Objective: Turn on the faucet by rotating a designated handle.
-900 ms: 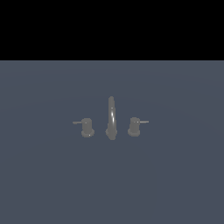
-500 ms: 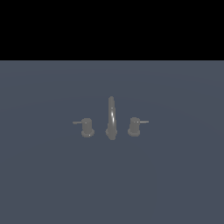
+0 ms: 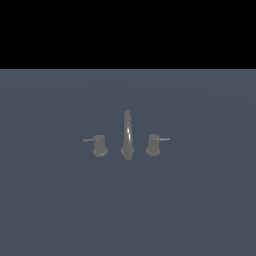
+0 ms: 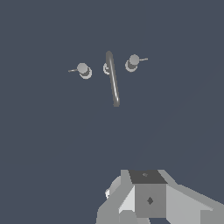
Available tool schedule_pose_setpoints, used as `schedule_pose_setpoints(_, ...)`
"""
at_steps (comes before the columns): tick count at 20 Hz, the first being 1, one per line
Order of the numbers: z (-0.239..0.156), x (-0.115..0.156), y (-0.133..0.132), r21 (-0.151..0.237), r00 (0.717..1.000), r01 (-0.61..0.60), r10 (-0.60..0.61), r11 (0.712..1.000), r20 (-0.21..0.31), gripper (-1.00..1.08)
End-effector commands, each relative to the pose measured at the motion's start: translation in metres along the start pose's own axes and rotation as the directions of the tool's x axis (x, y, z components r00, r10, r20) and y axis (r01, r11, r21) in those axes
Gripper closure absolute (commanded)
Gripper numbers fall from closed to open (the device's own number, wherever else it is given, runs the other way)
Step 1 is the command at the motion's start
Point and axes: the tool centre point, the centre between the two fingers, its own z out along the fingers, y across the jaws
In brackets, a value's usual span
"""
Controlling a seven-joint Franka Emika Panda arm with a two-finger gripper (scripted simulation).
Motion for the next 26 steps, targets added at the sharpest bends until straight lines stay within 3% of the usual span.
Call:
schedule_pose_setpoints(1,0.014,0.010,-0.004,0.003,0.999,-0.054,0.054,0.999,0.000,1.08)
schedule_pose_setpoints(7,0.054,0.043,-0.014,0.010,0.978,-0.208,0.208,0.978,-0.002,1.08)
schedule_pose_setpoints(13,0.094,0.078,-0.018,0.019,0.932,-0.362,0.362,0.932,-0.002,1.08)
schedule_pose_setpoints(19,0.135,0.113,-0.017,0.027,0.862,-0.506,0.506,0.862,-0.001,1.08)
schedule_pose_setpoints(26,0.181,0.154,-0.009,0.035,0.756,-0.654,0.655,0.755,0.002,1.08)
